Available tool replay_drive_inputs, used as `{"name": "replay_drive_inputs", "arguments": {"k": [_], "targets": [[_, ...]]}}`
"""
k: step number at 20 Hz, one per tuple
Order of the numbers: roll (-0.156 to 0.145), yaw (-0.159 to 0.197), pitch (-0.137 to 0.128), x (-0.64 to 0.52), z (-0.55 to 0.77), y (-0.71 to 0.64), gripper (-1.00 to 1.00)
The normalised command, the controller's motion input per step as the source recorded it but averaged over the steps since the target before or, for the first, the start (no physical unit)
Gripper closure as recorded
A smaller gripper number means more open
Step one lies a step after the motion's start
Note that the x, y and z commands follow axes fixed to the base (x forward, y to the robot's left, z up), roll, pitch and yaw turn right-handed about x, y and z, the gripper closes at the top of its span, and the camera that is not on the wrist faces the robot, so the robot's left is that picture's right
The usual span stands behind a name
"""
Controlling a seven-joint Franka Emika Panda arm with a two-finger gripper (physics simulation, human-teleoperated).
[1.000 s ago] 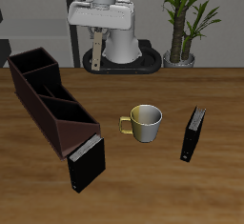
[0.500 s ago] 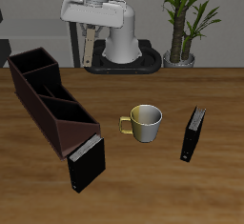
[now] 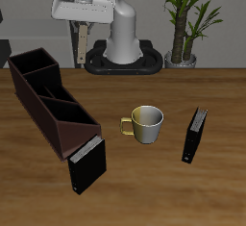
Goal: Place the yellow book into the right desk caddy's back compartment
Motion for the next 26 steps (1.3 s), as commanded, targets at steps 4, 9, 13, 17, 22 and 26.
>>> {"name": "replay_drive_inputs", "arguments": {"k": [4,9,13,17,22,26], "targets": [[0.055,0.026,0.063,0.02,0.05,-0.42,1.00],[0.021,0.028,0.001,-0.01,0.13,-0.44,1.00],[-0.068,-0.039,-0.016,-0.06,0.12,-0.50,1.00],[-0.040,0.050,-0.026,-0.06,0.20,-0.41,1.00],[-0.095,-0.020,-0.045,0.01,0.16,-0.41,1.00],[-0.067,-0.023,-0.046,0.08,0.09,-0.20,1.00]]}}
